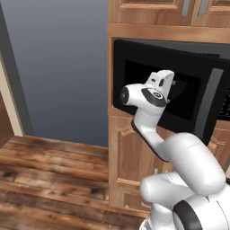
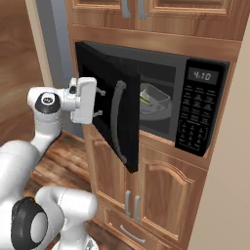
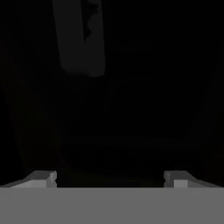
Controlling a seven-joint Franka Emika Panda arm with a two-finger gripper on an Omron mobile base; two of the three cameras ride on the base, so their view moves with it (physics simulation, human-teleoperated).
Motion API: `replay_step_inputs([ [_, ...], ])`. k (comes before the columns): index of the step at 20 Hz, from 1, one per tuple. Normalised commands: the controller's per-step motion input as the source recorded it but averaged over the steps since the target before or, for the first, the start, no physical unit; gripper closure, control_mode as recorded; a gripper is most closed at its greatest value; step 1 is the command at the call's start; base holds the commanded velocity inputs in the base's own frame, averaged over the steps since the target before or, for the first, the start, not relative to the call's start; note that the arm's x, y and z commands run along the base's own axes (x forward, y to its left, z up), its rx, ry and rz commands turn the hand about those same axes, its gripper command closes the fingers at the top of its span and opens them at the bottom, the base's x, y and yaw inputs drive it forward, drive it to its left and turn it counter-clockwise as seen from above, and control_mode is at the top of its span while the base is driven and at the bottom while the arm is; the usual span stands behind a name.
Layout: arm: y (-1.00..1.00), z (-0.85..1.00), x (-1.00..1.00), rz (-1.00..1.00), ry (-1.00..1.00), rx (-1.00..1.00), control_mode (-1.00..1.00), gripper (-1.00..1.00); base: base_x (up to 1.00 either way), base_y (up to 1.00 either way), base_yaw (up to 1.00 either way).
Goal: Place the tupperware containing the fish and garlic meal in the microwave. Close the microwave door and press the start button to reheat the meal.
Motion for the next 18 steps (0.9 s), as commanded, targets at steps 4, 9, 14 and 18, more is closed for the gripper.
replay_step_inputs([
  [4, -0.23, 0.00, 0.75, 0.00, -0.04, 0.00, -1.00, -1.00, 0.00, 0.00, 0.00],
  [9, -0.22, 0.00, 0.70, 0.00, -0.05, 0.00, -1.00, -1.00, 0.00, 0.00, 0.00],
  [14, -0.24, 0.00, 0.63, 0.00, -0.04, 0.00, -1.00, -1.00, 0.00, 0.00, 0.00],
  [18, -0.32, 0.00, 0.60, 0.00, 0.00, 0.00, -1.00, -1.00, 0.00, 0.00, 0.00],
])
